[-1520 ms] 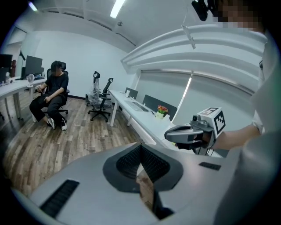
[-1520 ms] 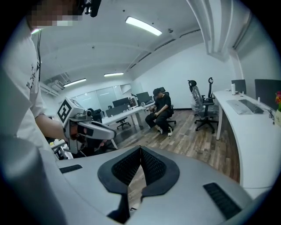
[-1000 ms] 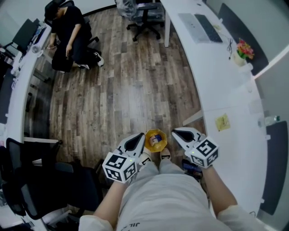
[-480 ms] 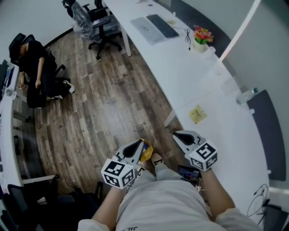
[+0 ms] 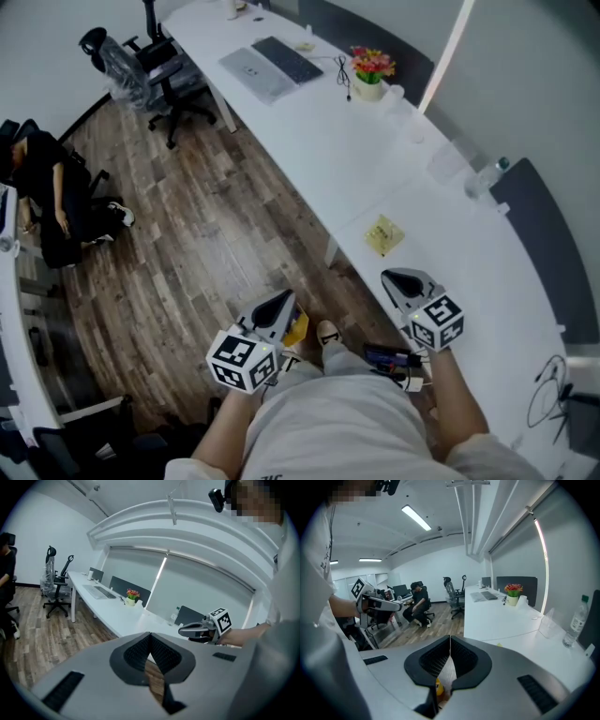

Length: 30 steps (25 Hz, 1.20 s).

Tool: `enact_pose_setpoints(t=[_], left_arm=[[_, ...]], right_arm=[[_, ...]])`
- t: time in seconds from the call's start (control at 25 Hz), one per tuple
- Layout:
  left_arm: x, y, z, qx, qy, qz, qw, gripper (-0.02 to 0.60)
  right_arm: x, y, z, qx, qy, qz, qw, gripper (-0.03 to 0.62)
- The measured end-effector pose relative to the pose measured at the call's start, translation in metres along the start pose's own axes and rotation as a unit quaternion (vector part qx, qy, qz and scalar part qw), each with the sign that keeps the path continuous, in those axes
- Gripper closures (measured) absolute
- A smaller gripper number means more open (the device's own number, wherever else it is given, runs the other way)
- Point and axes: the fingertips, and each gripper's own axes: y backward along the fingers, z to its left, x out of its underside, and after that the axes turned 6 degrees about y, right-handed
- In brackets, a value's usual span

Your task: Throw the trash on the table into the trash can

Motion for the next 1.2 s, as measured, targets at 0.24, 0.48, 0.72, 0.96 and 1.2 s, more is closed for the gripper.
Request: enact_pose_setpoints(t=[0.24, 0.48, 0.72, 0.96, 1.2], left_arm=[[-0.004, -0.009, 0.006, -0.006, 0.004, -0.002, 1.0, 0.581], [0.003, -0.017, 0.009, -0.02, 0.013, 0.011, 0.9997, 0.581], [0.01, -0.023, 0.017, -0.041, 0.022, 0.021, 0.9987, 0.581], [0.018, -0.025, 0.026, -0.064, 0.035, 0.035, 0.9967, 0.581], [0.029, -0.024, 0.033, -0.086, 0.046, 0.046, 0.9942, 0.581]], right_arm=[[0.01, -0.012, -0.029, 0.012, 0.01, 0.019, 1.0, 0.562], [0.024, -0.034, -0.062, 0.031, 0.032, 0.038, 0.998, 0.56], [0.049, -0.066, -0.093, 0.035, 0.052, 0.072, 0.995, 0.405], [0.082, -0.094, -0.122, 0.042, 0.06, 0.114, 0.991, 0.303], [0.103, -0.113, -0.143, 0.034, 0.06, 0.142, 0.987, 0.289]])
